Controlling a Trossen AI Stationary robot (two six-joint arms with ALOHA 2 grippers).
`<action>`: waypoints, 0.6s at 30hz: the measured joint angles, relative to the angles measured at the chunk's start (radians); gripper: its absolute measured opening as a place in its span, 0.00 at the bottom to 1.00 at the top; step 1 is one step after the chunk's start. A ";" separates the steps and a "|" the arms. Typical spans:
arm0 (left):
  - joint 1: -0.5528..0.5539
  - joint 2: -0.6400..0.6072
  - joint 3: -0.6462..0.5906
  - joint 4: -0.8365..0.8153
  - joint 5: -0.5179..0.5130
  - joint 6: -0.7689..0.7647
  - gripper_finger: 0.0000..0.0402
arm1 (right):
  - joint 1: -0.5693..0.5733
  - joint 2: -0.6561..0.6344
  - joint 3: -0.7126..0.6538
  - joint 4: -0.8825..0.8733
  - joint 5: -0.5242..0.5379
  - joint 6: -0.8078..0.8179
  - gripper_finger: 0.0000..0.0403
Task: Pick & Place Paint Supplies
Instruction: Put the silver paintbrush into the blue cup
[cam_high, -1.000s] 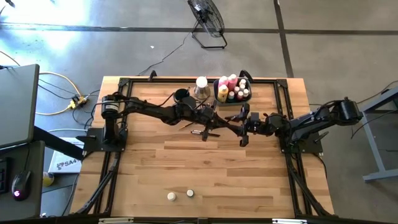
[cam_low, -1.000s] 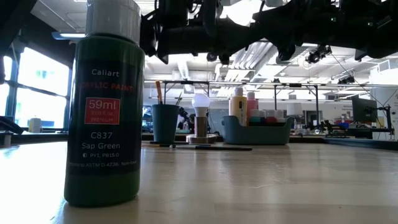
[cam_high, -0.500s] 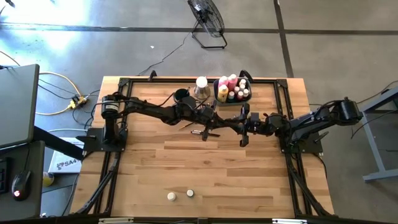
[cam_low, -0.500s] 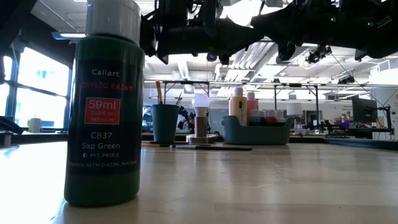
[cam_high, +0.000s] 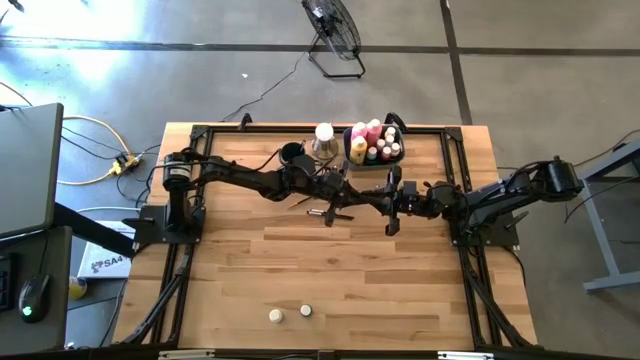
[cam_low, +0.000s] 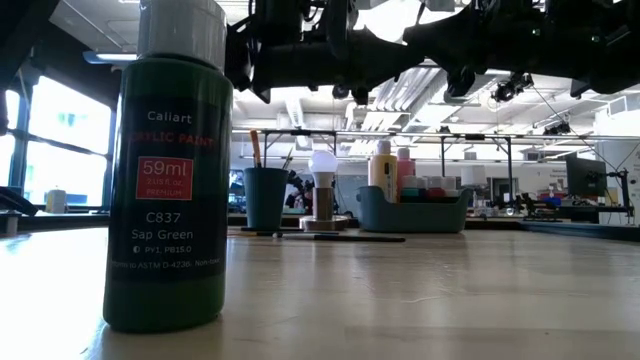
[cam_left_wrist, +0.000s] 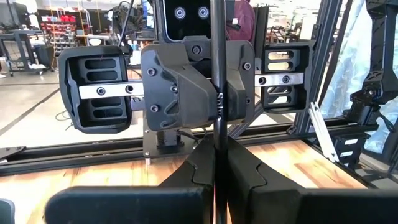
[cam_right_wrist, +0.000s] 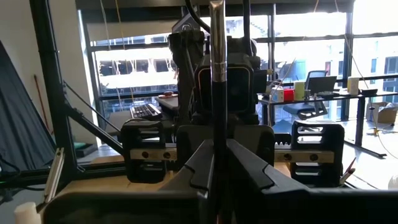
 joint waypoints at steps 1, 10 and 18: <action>0.000 0.000 0.000 0.000 0.000 0.000 0.03 | 0.000 0.000 0.000 0.000 0.000 0.000 0.06; 0.000 -0.001 0.000 -0.011 -0.008 -0.024 0.10 | 0.000 0.000 0.000 -0.002 -0.006 0.005 0.06; 0.000 -0.001 0.000 -0.032 -0.038 -0.023 0.29 | 0.000 0.000 0.000 -0.001 -0.007 0.004 0.06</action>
